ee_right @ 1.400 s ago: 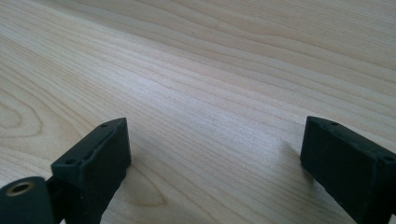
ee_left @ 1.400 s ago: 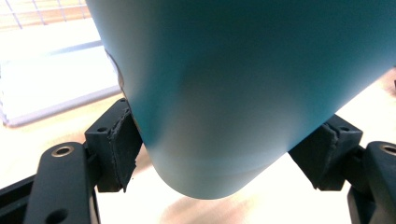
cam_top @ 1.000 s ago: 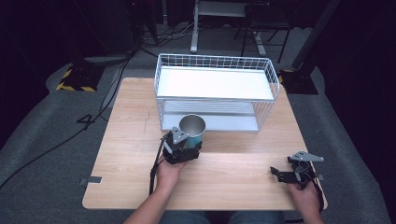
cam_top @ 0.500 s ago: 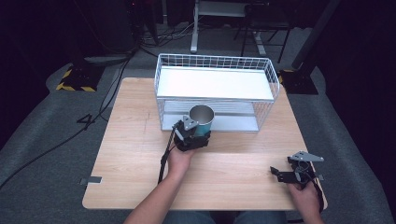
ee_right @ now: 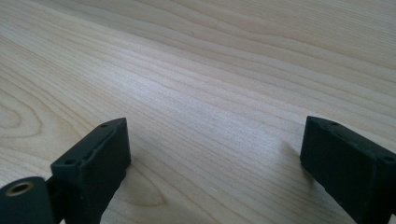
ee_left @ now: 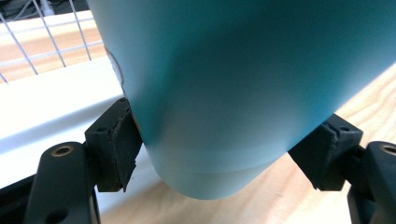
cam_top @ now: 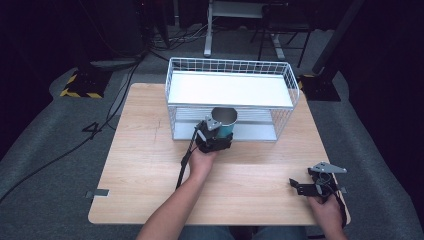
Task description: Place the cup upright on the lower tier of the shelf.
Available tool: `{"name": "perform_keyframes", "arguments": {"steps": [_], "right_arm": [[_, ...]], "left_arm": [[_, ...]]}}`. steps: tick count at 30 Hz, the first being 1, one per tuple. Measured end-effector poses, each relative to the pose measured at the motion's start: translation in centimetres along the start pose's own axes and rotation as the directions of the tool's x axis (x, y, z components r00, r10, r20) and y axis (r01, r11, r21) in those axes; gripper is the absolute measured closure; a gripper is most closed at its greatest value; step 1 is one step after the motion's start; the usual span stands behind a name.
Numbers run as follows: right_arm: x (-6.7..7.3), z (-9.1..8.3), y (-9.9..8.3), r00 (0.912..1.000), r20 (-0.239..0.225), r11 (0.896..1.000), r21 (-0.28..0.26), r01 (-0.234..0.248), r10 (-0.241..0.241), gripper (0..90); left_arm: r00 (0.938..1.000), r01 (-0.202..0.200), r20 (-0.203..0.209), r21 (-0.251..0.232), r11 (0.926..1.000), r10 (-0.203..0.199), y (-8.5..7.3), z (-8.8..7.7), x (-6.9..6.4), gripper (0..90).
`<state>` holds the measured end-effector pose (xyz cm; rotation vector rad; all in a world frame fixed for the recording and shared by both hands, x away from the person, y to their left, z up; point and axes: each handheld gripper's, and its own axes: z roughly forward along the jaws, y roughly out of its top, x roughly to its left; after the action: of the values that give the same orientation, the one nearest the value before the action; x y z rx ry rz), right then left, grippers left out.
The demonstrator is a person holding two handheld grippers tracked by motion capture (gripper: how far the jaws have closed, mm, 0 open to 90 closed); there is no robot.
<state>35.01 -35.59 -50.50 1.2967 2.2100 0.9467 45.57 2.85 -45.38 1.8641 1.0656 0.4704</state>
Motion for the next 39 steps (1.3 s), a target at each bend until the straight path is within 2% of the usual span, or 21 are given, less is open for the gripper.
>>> {"name": "perform_keyframes", "arguments": {"steps": [2, 5, 8, 14, 18, 19, 22, 24, 25, 26, 31, 32, 33, 35, 39], "right_arm": [[0.0, 0.0, 0.0, 1.0, 0.0, 1.0, 0.0, -0.001, 0.001, 8.8], [0.0, 0.0, 0.0, 1.0, 0.0, 1.0, 0.0, 0.0, 0.0, 8.8], [0.1, 0.0, 0.0, 1.0, -0.006, 1.0, 0.001, 0.001, -0.001, 8.8], [0.1, 0.0, 0.0, 0.9999, -0.009, 1.0, 0.0, 0.006, -0.006, 8.7], [0.1, 0.0, 0.0, 0.9999, -0.009, 1.0, 0.0, 0.006, -0.006, 8.8], [0.1, 0.0, 0.0, 0.9999, -0.011, 1.0, -0.002, 0.009, -0.009, 8.8], [0.1, 0.0, 0.0, 0.9999, -0.013, 1.0, 0.0, 0.008, -0.008, 8.7], [0.1, 0.0, 0.0, 0.9999, -0.013, 1.0, 0.0, 0.008, -0.008, 8.8], [0.1, 0.0, 0.0, 0.9999, -0.013, 1.0, 0.0, 0.009, -0.009, 8.7], [0.1, 0.0, 0.0, 0.9999, -0.013, 1.0, 0.0, 0.009, -0.009, 8.7], [0.1, 0.0, 0.0, 0.9999, -0.013, 1.0, 0.0, 0.009, -0.009, 8.7], [0.1, 0.0, 0.0, 0.9999, -0.012, 1.0, 0.001, 0.007, -0.007, 8.7], [0.1, 0.0, 0.0, 0.9999, -0.013, 1.0, 0.0, 0.009, -0.009, 8.7], [0.1, 0.0, 0.0, 0.9999, -0.013, 1.0, 0.0, 0.009, -0.009, 8.7], [0.1, 0.0, 0.0, 0.9999, -0.013, 1.0, 0.0, 0.009, -0.009, 8.8]], "left_arm": [[0.9998, 0.001, 0.019, -0.026, 0.9997, 0.0, 0.2, 0.6, 0.3, 24.9], [0.9999, 0.001, 0.011, -0.016, 0.9999, -0.001, 0.4, 1.2, 0.4, 24.9], [0.9988, 0.045, 0.021, -0.031, 0.9985, -0.044, 0.6, 2.2, 0.8, 24.9], [0.9965, 0.083, 0.017, -0.034, 0.996, -0.082, 0.7, 3.7, 1.4, 24.9], [0.9966, 0.082, 0.006, -0.046, 0.9956, -0.082, 0.7, 4.2, 1.7, 24.8], [0.9967, 0.081, 0.007, -0.046, 0.9957, -0.08, 0.8, 4.6, 2.1, 24.8], [0.9951, 0.091, -0.036, -0.045, 0.9949, -0.092, 0.9, 4.9, 2.2, 24.8], [0.9948, 0.094, -0.036, -0.042, 0.9947, -0.096, 0.9, 5.1, 2.1, 24.8], [0.9927, 0.094, -0.072, -0.039, 0.9948, -0.097, 0.9, 5.2, 2.1, 24.8], [0.9928, 0.089, -0.077, -0.035, 0.9954, -0.092, 0.9, 5.3, 2.1, 24.8], [0.9927, 0.083, -0.085, -0.03, 0.9961, -0.086, 1.0, 5.9, 2.1, 24.8], [0.9948, 0.088, -0.049, -0.03, 0.9957, -0.089, 1.0, 6.1, 2.2, 24.8], [0.996, 0.079, -0.04, -0.025, 0.9965, -0.08, 1.0, 6.2, 2.3, 24.7], [0.9922, 0.103, -0.067, -0.026, 0.9943, -0.105, 0.8, 6.4, 2.3, 24.7], [0.9918, 0.113, -0.059, -0.018, 0.9935, -0.114, 0.6, 6.7, 2.4, 24.7]]}}
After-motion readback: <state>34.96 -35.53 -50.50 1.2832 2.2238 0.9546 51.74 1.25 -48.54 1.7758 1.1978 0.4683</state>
